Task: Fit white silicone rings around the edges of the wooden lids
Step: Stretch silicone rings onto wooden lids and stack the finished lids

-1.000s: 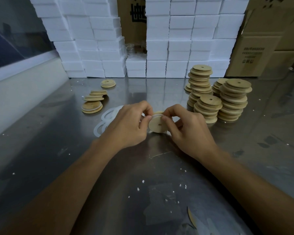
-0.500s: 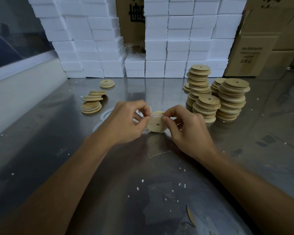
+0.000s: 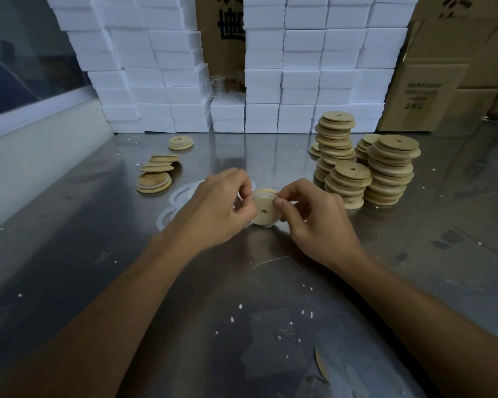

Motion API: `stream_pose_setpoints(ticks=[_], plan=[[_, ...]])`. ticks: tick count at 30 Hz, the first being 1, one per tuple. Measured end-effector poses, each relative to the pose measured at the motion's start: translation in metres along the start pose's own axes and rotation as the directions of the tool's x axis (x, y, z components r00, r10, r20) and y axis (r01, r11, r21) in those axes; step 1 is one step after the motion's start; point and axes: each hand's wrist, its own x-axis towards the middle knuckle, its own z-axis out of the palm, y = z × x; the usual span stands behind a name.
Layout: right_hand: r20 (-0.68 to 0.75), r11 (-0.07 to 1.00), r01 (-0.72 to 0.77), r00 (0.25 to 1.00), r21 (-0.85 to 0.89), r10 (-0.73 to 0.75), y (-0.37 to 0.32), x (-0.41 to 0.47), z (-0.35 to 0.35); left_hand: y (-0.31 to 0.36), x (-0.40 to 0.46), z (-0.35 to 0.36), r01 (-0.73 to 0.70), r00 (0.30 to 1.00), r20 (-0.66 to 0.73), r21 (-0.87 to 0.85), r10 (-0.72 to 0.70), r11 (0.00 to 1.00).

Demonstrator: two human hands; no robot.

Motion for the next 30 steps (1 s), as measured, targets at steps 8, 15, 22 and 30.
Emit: stream_pose_setpoints(ticks=[8, 15, 22, 30], plan=[[-0.014, 0.989, -0.118, 0.993, 0.087, 0.120, 0.004, 0.002, 0.001, 0.000, 0.000, 0.002, 0.030, 0.999, -0.035, -0.076, -0.033, 0.997], [0.019, 0.972, -0.192, 0.981, 0.138, 0.191, 0.008, 0.004, -0.003, -0.007, -0.003, 0.003, 0.090, 0.996, 0.023, -0.193, -0.087, 0.977], [0.023, 0.975, -0.179, 0.984, 0.134, 0.177, 0.008, 0.004, -0.003, -0.011, -0.002, 0.006, 0.267, 0.964, 0.094, -0.338, -0.250, 0.903], [0.037, 0.994, -0.075, 0.997, 0.081, 0.072, 0.008, 0.002, -0.004, -0.001, -0.004, 0.013, 0.165, 0.982, -0.034, -0.333, -0.187, 0.928]])
